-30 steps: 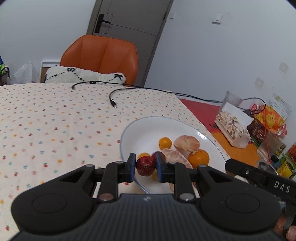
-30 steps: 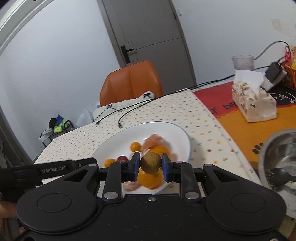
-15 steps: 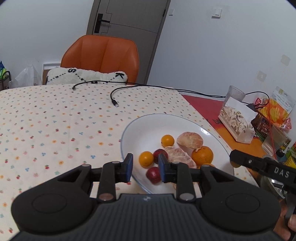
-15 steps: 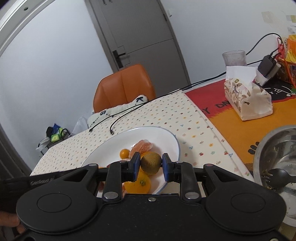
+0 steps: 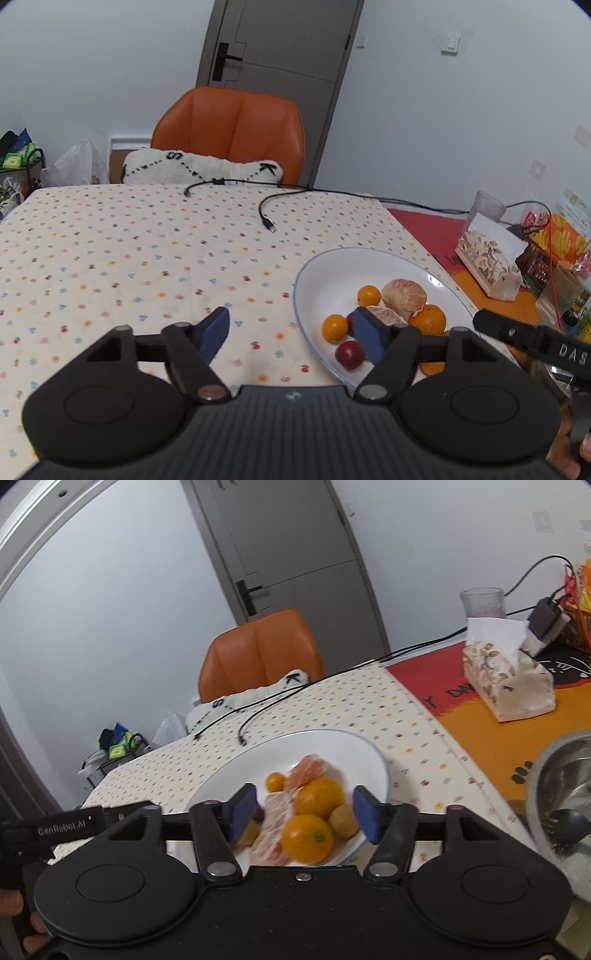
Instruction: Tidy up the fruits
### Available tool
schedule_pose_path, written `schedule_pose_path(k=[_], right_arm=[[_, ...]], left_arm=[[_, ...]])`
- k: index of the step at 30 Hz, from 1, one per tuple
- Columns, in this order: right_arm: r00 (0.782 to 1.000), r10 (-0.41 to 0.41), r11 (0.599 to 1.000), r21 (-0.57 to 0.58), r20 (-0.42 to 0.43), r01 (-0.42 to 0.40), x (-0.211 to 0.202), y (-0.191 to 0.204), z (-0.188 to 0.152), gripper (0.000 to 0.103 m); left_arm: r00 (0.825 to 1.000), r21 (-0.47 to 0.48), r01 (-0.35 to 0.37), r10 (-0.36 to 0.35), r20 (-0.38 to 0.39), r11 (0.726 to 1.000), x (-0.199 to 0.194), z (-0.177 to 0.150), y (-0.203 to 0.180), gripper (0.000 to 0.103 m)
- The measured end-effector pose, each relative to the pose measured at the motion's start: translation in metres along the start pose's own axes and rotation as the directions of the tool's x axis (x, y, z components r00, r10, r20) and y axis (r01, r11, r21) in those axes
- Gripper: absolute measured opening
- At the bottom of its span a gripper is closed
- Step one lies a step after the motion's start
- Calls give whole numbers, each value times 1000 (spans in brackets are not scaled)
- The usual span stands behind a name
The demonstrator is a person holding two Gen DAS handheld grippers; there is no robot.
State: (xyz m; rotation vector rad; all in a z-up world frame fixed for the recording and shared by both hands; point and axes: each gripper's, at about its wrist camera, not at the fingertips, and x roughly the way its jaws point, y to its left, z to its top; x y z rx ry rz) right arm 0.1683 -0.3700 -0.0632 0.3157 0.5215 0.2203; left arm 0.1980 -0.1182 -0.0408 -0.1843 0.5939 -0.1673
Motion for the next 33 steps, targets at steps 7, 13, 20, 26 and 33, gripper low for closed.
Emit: schedule_pose_path(k=[7, 13, 20, 26, 33], right_arm=[[999, 30, 999, -17, -12, -31, -5, 19, -4, 63], [999, 43, 998, -54, -10, -44, -13, 35, -7, 75], [998, 54, 995, -81, -16, -55, -26, 50, -9, 81], [998, 70, 991, -114, -4, -70, -45, 67, -8, 93], [996, 95, 986, -139, 3, -93, -63, 81, -10, 101]], left_arm=[[1000, 16, -16, 16, 23, 1000, -27, 4, 14, 86], [997, 11, -54, 53, 54, 999, -49, 2, 27, 91], [995, 11, -87, 86, 56, 996, -73, -2, 38, 95], [993, 6, -111, 110, 52, 994, -95, -5, 43, 98], [989, 38, -138, 136, 59, 990, -119, -10, 44, 99]])
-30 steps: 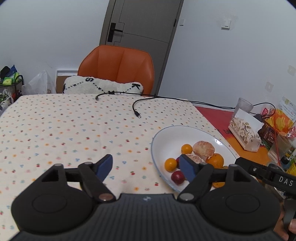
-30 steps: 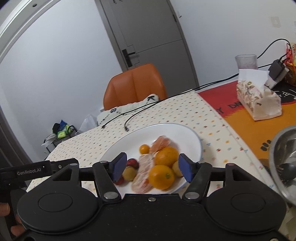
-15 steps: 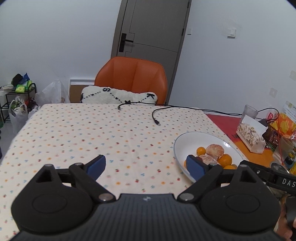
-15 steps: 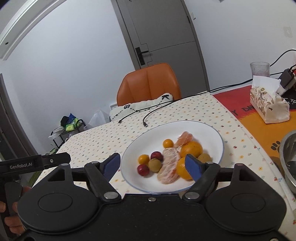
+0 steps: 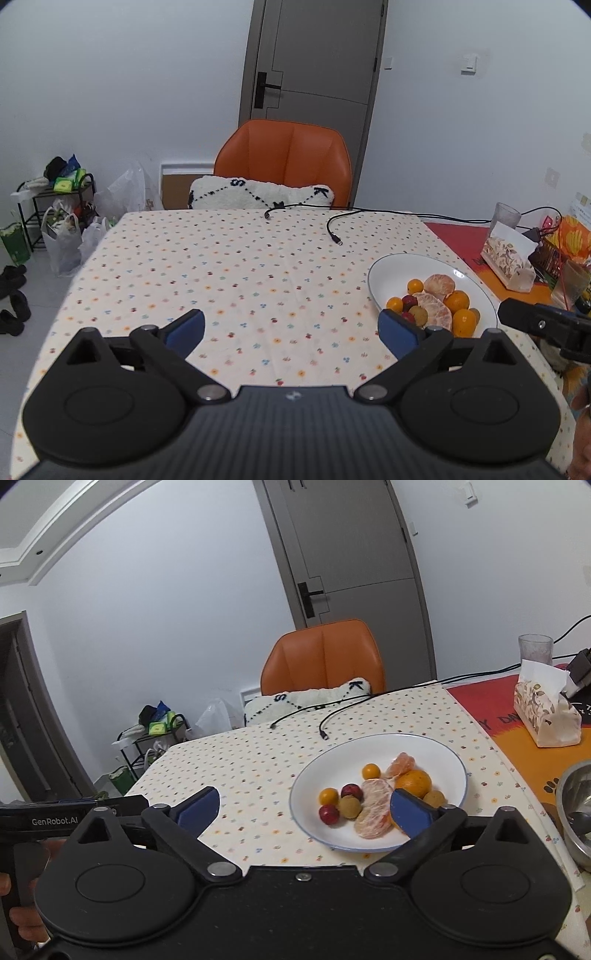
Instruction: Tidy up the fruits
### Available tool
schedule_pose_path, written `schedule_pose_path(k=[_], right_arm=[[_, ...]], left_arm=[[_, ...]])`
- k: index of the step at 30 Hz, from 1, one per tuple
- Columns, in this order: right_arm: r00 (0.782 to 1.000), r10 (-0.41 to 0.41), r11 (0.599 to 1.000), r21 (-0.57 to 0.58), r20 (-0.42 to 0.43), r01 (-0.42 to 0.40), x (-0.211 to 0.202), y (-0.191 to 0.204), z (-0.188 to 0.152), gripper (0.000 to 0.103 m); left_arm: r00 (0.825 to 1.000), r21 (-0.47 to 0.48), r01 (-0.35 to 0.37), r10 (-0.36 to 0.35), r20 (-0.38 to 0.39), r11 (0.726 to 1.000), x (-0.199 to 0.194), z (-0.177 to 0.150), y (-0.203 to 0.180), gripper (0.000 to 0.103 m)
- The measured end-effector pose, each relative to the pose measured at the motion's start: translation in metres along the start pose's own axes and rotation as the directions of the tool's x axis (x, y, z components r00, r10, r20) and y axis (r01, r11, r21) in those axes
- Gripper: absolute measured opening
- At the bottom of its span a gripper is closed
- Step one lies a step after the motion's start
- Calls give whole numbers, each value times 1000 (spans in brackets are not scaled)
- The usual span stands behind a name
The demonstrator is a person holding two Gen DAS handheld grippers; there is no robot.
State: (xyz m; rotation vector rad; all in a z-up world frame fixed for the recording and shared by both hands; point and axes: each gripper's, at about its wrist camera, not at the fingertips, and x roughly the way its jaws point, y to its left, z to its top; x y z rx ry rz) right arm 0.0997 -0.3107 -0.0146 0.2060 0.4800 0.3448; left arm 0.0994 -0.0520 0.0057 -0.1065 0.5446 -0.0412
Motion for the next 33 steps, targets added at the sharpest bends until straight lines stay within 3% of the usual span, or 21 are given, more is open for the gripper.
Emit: schedule_pose_path(k=[33], right_arm=[[998, 37, 998, -39, -55, -39, -58, 38, -8, 103]], left_arm=[[999, 1, -37, 37, 22, 999, -89, -16, 37, 103]])
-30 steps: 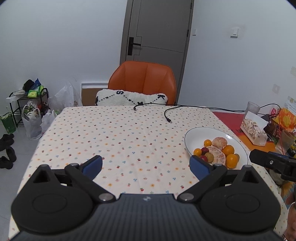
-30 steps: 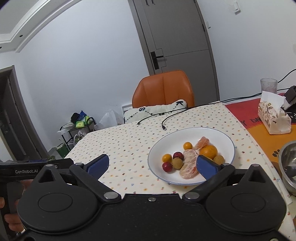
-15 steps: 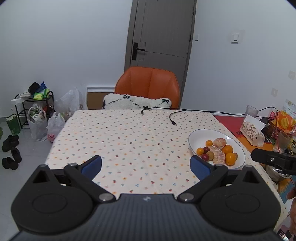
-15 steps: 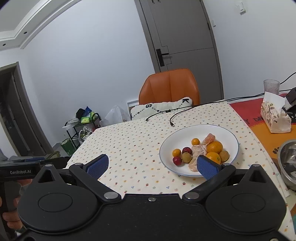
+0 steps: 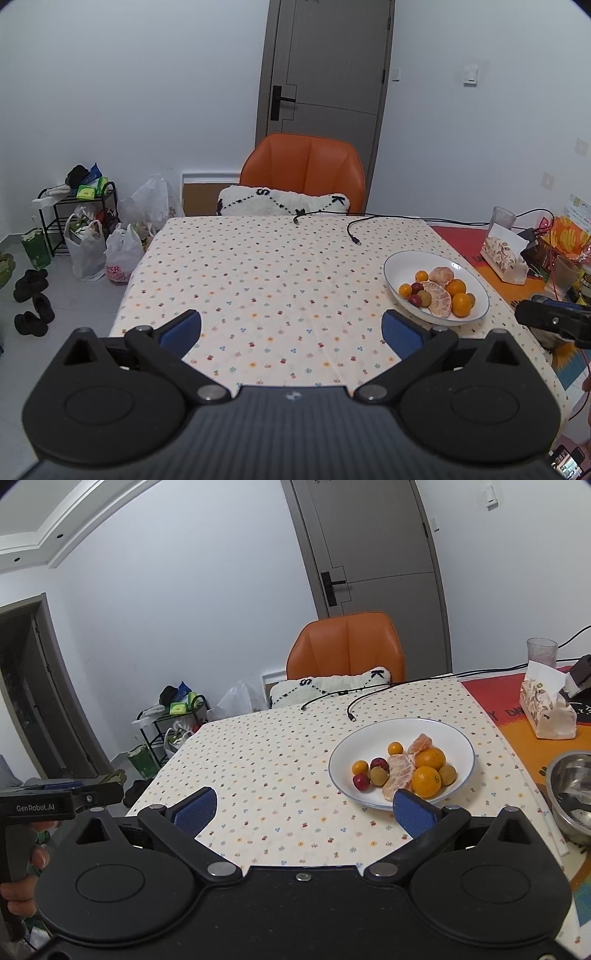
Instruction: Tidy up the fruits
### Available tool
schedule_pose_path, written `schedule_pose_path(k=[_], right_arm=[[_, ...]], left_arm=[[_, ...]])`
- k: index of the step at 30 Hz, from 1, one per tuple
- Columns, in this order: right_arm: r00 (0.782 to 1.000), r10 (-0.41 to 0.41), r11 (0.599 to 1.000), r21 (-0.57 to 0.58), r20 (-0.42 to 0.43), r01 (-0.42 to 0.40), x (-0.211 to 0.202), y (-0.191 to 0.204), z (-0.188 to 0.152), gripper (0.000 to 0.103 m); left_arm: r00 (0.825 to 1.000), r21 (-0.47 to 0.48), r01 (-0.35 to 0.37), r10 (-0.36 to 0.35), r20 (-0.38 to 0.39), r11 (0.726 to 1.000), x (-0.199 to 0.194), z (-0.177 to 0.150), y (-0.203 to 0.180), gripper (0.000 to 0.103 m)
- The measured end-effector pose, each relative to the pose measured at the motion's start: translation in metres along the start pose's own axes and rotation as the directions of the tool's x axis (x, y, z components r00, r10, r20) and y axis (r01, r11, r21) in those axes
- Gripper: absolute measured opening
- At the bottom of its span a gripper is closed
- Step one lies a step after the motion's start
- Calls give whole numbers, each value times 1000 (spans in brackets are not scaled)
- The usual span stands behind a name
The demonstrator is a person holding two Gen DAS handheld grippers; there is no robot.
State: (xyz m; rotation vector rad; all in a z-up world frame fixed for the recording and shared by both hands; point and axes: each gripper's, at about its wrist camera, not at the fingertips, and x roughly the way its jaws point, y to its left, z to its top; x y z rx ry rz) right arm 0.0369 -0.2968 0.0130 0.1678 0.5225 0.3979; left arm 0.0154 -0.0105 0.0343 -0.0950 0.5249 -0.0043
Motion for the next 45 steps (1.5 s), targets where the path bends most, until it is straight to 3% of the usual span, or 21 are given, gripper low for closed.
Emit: schedule_pose_path(k=[20, 25, 45], right_arm=[[1000, 30, 998, -54, 3, -30, -41, 15, -14, 103], [998, 53, 997, -59, 17, -52, -48, 11, -18, 103], [998, 63, 996, -70, 17, -61, -48, 12, -21, 103]], left_arm=[[1000, 39, -15, 15, 7, 999, -38, -18, 15, 103], [998, 35, -33, 32, 47, 999, -46, -26, 15, 103], [1000, 25, -25, 24, 18, 999, -39, -36, 18, 103]])
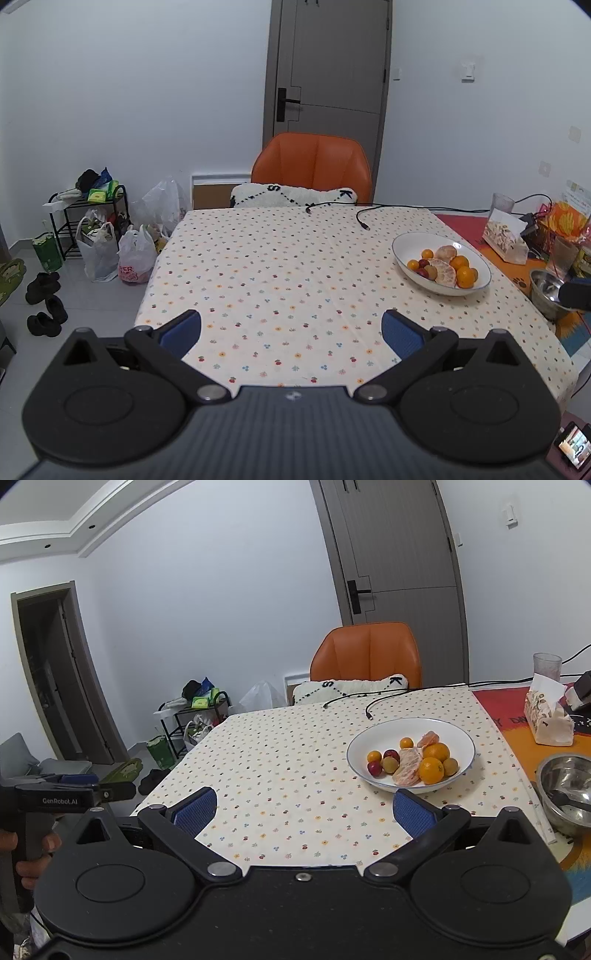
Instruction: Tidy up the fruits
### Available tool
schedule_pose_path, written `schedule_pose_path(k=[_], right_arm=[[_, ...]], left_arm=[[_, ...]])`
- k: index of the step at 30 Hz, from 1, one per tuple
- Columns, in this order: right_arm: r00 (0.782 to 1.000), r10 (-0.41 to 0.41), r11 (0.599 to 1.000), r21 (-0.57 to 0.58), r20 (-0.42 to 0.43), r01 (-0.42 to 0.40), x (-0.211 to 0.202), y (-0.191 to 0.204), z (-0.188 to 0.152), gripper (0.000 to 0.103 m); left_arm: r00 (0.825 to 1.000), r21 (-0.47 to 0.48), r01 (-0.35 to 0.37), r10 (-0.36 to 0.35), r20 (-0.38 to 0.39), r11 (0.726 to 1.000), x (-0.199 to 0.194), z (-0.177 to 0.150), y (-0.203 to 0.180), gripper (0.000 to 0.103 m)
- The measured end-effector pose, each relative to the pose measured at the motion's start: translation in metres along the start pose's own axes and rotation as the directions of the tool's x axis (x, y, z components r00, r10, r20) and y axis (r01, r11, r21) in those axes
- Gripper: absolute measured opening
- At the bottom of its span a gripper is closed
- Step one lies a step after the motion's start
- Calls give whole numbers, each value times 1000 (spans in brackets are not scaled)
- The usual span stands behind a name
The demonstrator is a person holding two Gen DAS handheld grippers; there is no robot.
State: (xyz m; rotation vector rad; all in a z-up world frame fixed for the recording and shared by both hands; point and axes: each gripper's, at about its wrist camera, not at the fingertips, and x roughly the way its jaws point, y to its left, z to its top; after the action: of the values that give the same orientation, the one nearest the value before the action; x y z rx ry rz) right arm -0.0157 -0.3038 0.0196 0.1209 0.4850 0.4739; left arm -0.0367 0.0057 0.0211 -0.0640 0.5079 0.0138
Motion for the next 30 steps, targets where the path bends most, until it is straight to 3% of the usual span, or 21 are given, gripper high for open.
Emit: schedule_pose_path(k=[30], right_arm=[[1000, -1, 1000, -6, -4, 1, 1, 2, -1, 103]], left_arm=[[1000, -7, 10, -10, -9, 1000, 0, -1, 1, 103]])
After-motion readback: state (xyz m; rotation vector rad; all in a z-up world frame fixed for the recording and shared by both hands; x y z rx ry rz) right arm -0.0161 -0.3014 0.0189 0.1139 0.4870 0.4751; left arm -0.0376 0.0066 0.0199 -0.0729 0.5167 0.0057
